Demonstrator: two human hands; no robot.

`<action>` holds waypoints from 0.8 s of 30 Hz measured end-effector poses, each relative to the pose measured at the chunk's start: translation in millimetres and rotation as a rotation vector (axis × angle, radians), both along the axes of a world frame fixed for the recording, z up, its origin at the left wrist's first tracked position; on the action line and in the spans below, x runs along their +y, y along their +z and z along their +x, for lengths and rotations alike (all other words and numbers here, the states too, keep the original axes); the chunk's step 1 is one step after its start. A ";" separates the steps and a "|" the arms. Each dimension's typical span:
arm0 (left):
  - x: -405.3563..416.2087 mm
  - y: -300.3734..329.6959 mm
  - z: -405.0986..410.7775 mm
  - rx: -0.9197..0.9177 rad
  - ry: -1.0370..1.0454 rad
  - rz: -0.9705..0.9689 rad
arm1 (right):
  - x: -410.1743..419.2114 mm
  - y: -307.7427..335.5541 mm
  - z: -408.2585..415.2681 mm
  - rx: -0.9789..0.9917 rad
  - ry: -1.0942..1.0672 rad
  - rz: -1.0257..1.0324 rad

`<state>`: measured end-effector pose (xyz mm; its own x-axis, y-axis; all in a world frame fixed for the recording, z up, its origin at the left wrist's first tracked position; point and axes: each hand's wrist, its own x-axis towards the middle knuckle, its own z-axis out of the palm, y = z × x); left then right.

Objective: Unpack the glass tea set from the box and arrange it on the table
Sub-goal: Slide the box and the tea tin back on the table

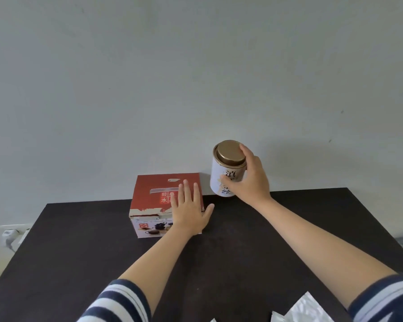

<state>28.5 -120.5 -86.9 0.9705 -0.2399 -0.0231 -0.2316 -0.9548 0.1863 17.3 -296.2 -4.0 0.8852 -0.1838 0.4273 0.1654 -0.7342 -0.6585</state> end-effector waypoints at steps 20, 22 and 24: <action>-22.9 -30.7 3.1 -0.119 0.168 0.102 | -244.9 -84.6 11.3 0.252 -0.234 -0.008; -23.2 -31.6 3.6 -0.120 0.177 0.114 | -262.8 -89.5 14.1 0.260 -0.258 -0.014; -23.0 -32.1 3.7 -0.132 0.182 0.118 | -278.0 -94.6 15.2 0.265 -0.278 -0.008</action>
<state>32.2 -143.5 -119.0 0.9940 -0.0643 0.0888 -0.0690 -0.9963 0.0510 32.6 -574.2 -98.6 0.8820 -0.4300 0.1927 -0.2160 -0.7324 -0.6457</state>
